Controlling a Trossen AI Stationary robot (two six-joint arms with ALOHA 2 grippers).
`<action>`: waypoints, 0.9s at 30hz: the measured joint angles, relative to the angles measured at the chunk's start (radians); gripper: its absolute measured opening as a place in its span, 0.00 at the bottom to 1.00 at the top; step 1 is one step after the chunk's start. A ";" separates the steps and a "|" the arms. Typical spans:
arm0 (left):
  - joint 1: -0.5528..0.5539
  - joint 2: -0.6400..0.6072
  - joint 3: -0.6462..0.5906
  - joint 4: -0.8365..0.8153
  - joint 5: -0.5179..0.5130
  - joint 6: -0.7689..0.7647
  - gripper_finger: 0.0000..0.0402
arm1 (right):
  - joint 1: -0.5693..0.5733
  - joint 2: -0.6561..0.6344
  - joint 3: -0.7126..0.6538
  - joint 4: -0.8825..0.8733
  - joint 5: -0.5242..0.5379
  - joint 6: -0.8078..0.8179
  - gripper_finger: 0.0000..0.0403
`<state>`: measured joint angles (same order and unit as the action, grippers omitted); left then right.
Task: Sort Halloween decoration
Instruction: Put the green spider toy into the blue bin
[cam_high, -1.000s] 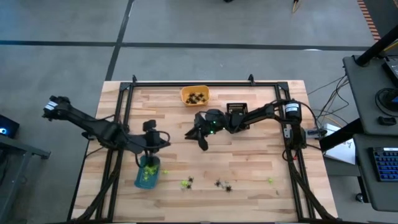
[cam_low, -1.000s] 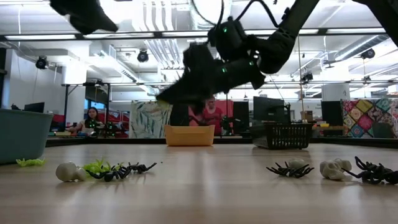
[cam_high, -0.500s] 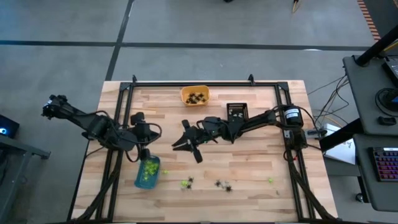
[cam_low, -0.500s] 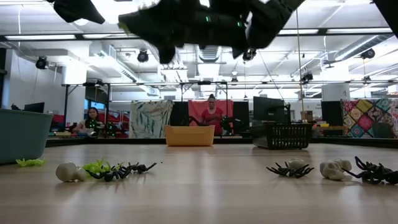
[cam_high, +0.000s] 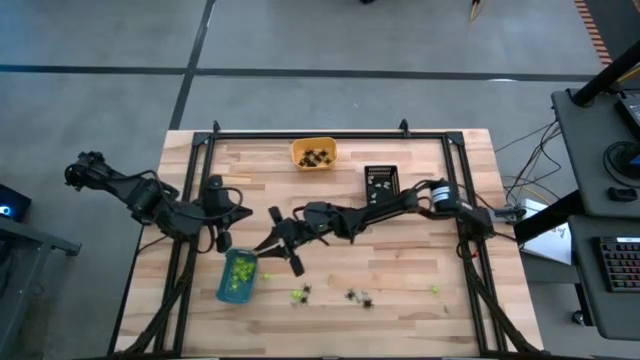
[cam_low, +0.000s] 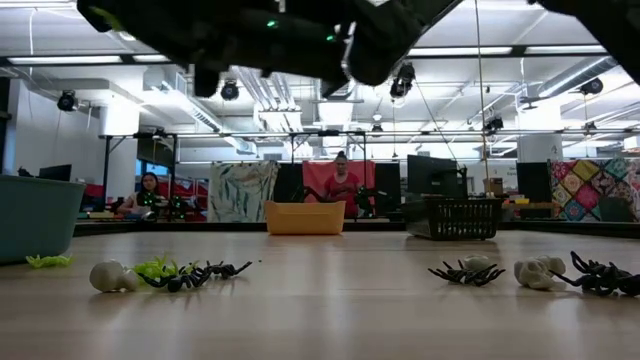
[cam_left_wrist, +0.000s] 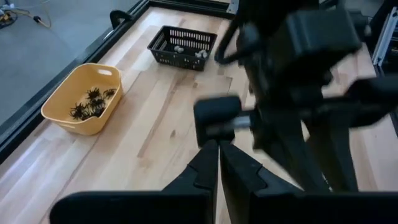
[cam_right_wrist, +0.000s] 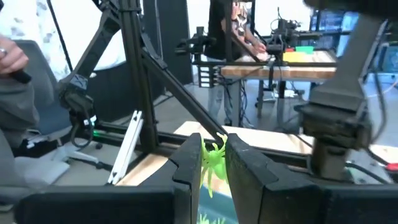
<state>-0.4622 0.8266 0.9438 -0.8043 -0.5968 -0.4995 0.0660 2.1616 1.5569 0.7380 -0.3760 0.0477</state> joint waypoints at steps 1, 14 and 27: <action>0.000 -0.004 -0.002 0.000 0.000 0.000 0.00 | 0.000 0.023 0.028 -0.001 -0.006 0.006 0.14; 0.000 0.002 -0.011 -0.001 0.001 0.000 0.00 | 0.002 0.339 0.409 -0.080 -0.140 0.143 0.14; 0.000 0.043 -0.011 0.000 0.001 0.000 0.00 | 0.013 0.396 0.501 -0.191 -0.148 0.091 0.15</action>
<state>-0.4618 0.8699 0.9329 -0.8043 -0.5961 -0.4992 0.0788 2.5572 2.0583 0.5472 -0.5236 0.1383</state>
